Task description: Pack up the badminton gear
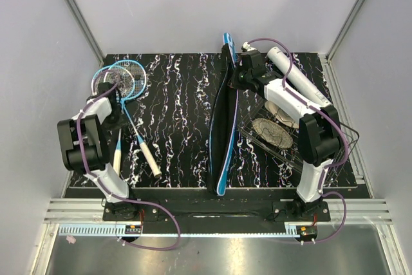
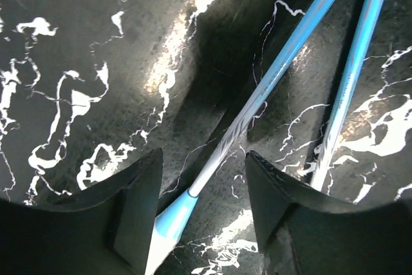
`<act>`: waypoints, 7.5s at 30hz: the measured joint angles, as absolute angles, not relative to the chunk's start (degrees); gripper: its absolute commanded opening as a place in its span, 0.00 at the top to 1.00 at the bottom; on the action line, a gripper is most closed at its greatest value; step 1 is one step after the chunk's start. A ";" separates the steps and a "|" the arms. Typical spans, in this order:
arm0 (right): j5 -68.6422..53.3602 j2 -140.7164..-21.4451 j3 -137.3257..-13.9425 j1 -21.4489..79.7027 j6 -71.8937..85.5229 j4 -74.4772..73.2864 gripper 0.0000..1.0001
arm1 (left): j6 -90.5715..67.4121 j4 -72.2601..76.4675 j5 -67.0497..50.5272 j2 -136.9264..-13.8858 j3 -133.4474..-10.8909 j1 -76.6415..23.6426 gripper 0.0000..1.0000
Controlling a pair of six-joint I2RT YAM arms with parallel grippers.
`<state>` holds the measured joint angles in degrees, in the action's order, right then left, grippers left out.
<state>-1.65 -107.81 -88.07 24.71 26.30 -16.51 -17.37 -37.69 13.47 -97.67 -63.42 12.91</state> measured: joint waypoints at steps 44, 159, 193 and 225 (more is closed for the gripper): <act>6.26 -107.63 -86.98 25.04 29.15 -13.85 1.00 | -11.60 -36.42 15.57 -77.01 -67.18 -0.21 1.00; -17.04 -106.10 -75.55 23.24 54.48 16.62 1.00 | 20.40 -9.52 62.92 -104.47 -74.87 -50.89 1.00; -23.55 -111.61 -76.29 23.14 56.80 10.85 1.00 | -19.66 -37.36 10.28 -70.32 -71.44 -42.11 0.20; -23.22 -111.61 -77.67 23.09 54.19 8.75 1.00 | -27.83 -25.43 1.43 -92.47 -58.50 -41.50 0.49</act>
